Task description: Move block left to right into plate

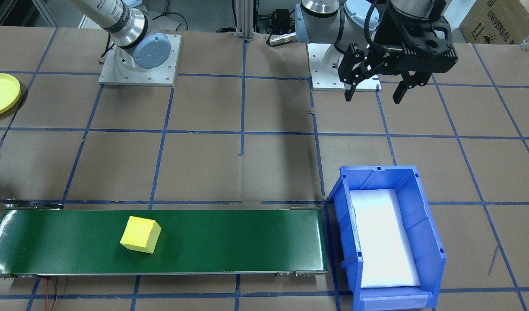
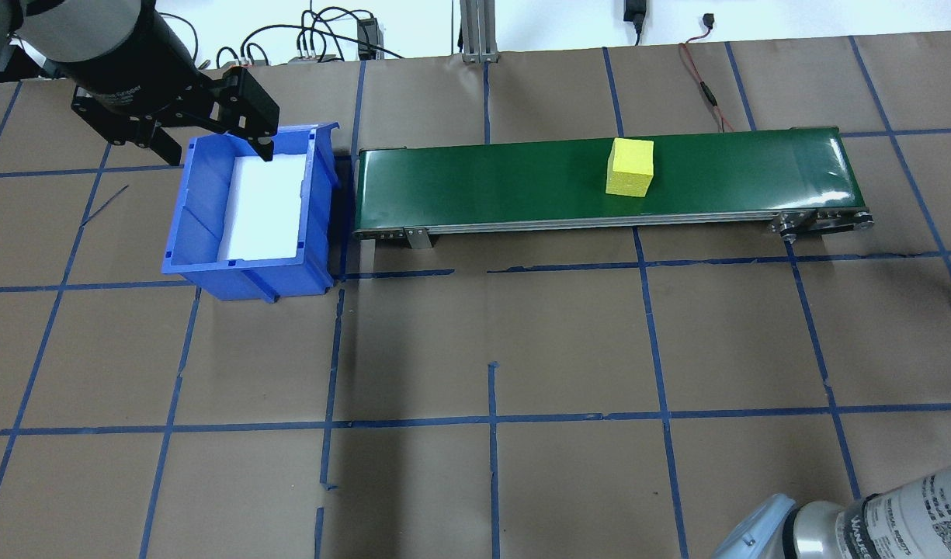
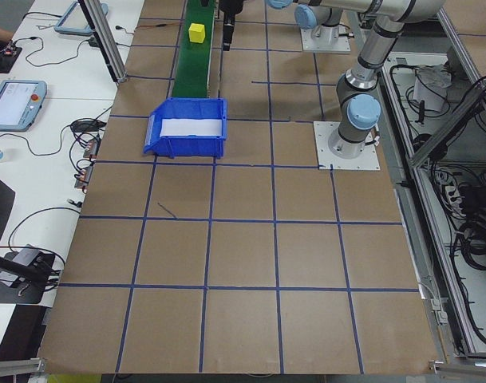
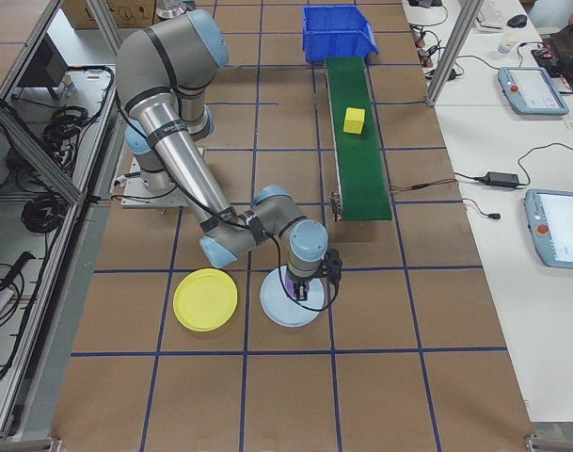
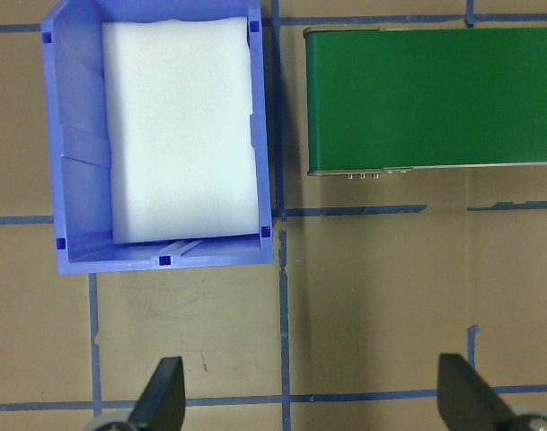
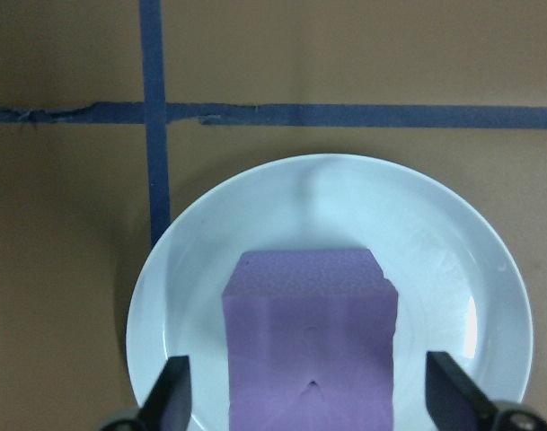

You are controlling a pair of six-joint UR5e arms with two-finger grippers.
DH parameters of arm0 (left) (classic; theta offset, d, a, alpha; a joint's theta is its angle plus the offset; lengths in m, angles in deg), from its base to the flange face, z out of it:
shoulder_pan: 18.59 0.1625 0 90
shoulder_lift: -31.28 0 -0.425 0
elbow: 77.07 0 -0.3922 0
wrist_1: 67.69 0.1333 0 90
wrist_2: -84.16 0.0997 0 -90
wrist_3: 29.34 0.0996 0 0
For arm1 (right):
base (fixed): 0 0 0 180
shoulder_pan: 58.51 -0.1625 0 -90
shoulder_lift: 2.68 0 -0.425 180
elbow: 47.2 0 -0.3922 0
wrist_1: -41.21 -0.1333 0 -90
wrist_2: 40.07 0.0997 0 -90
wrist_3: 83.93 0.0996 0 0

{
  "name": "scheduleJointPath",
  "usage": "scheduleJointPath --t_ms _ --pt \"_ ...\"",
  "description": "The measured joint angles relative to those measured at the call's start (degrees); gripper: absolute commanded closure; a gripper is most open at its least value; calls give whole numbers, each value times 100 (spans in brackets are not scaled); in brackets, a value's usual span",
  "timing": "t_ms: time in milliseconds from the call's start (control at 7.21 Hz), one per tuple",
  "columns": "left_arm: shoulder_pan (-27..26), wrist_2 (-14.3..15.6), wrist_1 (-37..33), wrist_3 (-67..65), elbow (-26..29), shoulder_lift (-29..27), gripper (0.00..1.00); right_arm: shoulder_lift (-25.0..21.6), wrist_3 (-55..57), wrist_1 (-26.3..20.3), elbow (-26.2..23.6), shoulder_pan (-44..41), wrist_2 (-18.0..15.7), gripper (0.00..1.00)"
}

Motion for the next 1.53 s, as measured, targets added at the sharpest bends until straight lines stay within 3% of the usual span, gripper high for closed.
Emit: scheduleJointPath --t_ms 416,694,971,1249,1526 --pt "-1 0 0 5 0 1 0 -635 828 -623 202 -712 148 0" --pt "0 -6 0 0 0 0 0 -504 1837 -738 732 -1724 473 0" --pt "5 -9 0 1 0 -1 0 -363 3128 -936 886 -2317 709 0" --pt "3 -9 0 -2 0 0 0 -284 4247 -1001 904 -2813 1202 0" --pt "0 -9 0 -1 0 0 0 -234 4908 -955 880 -3008 1948 0"
